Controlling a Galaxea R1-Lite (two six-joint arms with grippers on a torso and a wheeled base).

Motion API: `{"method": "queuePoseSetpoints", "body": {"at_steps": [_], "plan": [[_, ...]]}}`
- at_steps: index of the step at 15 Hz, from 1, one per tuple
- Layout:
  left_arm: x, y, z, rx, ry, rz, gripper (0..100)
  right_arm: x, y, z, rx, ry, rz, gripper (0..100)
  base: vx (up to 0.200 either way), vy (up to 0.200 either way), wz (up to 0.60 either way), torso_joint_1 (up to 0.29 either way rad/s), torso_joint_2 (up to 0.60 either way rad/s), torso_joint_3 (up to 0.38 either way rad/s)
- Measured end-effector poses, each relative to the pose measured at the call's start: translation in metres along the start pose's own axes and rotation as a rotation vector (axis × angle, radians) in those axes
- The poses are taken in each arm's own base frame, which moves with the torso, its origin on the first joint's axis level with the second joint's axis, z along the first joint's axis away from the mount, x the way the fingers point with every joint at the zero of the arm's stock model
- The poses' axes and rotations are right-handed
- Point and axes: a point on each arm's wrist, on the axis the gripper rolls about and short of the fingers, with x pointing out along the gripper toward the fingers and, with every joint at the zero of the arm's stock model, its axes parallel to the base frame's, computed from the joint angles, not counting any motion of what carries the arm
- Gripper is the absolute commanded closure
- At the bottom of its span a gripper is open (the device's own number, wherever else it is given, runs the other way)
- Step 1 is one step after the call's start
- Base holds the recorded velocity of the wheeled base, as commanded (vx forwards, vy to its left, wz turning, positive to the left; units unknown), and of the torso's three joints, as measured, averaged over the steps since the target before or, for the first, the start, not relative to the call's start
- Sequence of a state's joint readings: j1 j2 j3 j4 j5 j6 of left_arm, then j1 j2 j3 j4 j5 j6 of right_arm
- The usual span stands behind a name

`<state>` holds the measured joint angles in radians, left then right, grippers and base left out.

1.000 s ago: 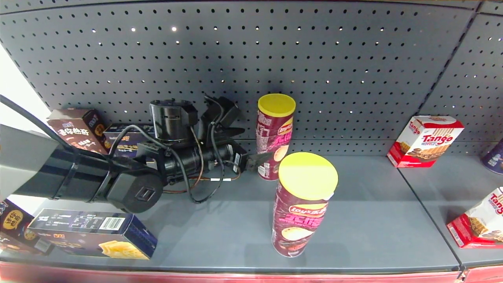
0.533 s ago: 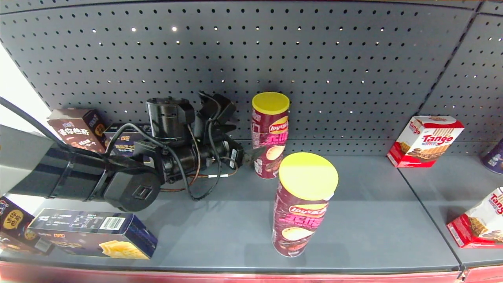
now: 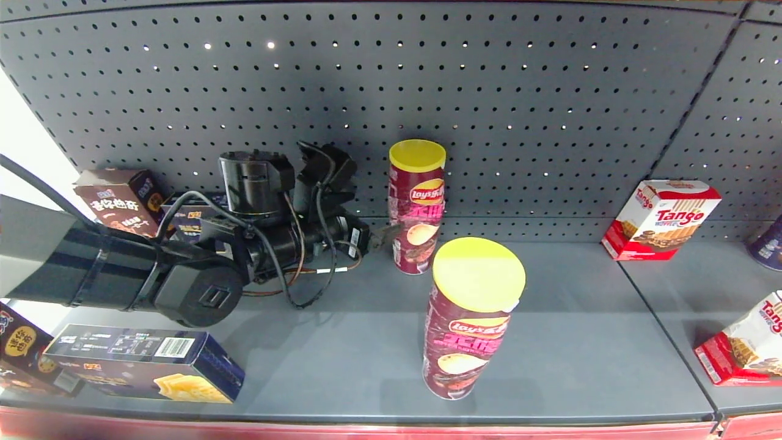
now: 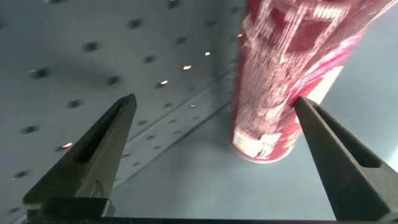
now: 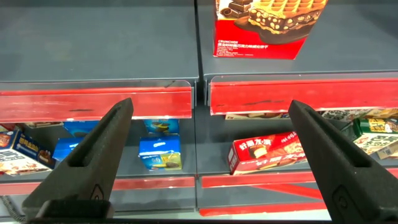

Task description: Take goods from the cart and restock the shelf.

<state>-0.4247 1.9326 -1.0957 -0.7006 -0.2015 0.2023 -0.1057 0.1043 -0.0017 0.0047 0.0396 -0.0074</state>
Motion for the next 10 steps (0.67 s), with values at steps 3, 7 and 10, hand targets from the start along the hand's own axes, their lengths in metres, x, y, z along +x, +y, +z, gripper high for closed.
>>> {"method": "queuePoseSetpoints", "body": {"at_steps": [3, 7, 10], "plan": [[-0.002, 0.008, 0.000, 0.000, 0.005, 0.040, 0, 0.000, 0.000, 0.000, 0.001, 0.000, -0.001, 0, 0.000, 0.000, 0.00, 0.000, 0.00, 0.000], [-0.003, 0.012, -0.003, 0.007, 0.027, 0.117, 0, 0.000, 0.000, 0.000, 0.000, 0.000, 0.000, 0, 0.000, 0.000, 0.00, 0.000, 0.00, 0.000], [-0.003, 0.014, -0.004, 0.058, 0.035, 0.128, 0, 0.000, 0.000, 0.000, 0.000, 0.000, -0.001, 0, 0.000, 0.000, 0.00, 0.000, 0.00, 0.000]]}}
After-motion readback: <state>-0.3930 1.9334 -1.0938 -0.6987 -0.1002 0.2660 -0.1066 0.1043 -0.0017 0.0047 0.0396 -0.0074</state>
